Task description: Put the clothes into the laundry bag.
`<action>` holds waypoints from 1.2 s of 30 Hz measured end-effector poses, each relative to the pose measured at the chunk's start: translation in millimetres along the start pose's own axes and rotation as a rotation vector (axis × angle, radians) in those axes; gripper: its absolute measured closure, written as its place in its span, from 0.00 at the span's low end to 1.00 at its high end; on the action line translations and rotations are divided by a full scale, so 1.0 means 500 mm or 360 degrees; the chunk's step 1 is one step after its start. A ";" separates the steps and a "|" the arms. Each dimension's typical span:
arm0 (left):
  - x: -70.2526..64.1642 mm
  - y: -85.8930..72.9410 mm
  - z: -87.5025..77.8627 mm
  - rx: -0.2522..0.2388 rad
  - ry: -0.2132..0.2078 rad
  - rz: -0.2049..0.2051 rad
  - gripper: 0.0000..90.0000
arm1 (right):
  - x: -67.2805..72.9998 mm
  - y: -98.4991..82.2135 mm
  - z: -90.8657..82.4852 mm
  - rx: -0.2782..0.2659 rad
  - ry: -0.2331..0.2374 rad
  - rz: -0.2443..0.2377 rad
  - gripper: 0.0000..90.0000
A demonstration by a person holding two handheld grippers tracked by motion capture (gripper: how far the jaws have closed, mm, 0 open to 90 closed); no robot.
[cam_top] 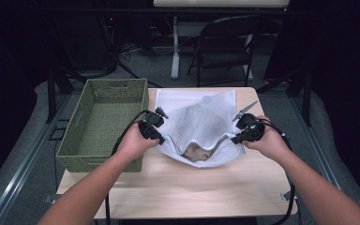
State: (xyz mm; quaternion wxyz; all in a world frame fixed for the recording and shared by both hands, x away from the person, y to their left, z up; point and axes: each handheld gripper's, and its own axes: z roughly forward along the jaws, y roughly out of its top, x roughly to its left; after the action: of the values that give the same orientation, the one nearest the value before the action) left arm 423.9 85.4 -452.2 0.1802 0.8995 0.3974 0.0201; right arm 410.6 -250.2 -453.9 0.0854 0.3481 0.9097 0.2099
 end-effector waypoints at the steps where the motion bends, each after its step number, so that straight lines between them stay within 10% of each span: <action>1: 0.001 0.002 -0.003 0.0006 0.0003 0.0004 0.97 | -0.001 0.001 -0.003 0.0012 -0.0004 -0.0004 0.92; 36: 0.043 -0.007 -0.113 -0.0063 0.0084 -0.0036 0.97 | -0.031 0.002 -0.091 0.0003 -0.0108 -0.0021 0.92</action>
State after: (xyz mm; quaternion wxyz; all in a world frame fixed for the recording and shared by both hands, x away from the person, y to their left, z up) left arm 426.0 120.2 -403.0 0.1877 0.8904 0.4116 0.0495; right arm 408.8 -274.5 -412.6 0.1171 0.3489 0.9088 0.1965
